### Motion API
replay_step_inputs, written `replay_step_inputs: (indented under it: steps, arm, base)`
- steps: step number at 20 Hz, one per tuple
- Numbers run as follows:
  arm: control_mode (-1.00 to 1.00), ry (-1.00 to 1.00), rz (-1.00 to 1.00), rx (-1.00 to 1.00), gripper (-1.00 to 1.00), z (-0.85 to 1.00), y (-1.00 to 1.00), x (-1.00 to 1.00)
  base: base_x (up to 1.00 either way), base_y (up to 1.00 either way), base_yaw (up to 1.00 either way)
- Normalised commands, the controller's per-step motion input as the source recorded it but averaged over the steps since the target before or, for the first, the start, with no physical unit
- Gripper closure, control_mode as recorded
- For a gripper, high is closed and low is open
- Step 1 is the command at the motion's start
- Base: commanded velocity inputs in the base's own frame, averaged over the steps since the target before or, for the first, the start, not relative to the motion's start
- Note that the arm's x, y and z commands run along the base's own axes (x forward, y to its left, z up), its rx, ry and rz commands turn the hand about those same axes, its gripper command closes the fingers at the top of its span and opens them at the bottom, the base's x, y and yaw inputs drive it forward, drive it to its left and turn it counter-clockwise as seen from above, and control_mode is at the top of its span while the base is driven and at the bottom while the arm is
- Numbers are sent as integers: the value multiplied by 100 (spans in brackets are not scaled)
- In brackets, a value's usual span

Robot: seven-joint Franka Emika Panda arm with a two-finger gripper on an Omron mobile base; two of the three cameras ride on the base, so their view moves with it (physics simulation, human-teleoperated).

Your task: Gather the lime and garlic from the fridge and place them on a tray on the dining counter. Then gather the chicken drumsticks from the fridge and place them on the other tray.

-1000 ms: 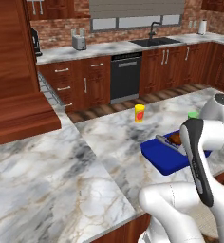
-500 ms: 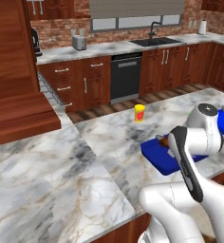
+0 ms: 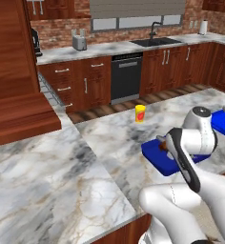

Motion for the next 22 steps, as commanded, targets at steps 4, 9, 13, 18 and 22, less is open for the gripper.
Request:
replay_step_inputs:
  steps: [4, 9, 13, 18, 22]
  arm:
    - [-100, 4, 0, 0, 100, -41, -9, 27]
    - [-100, 6, 0, 0, 100, -29, -17, 28]
    - [-100, 6, 0, 0, 100, -25, -10, 14]
    - [-100, 9, 0, 0, 100, -38, 0, 23]
    - [-100, 7, 0, 0, 100, -29, 0, 27]
  base:
    - [0, 0, 0]
    - [0, 0, 0]
    - [0, 0, 0]
    - [0, 0, 0]
    - [0, 0, 0]
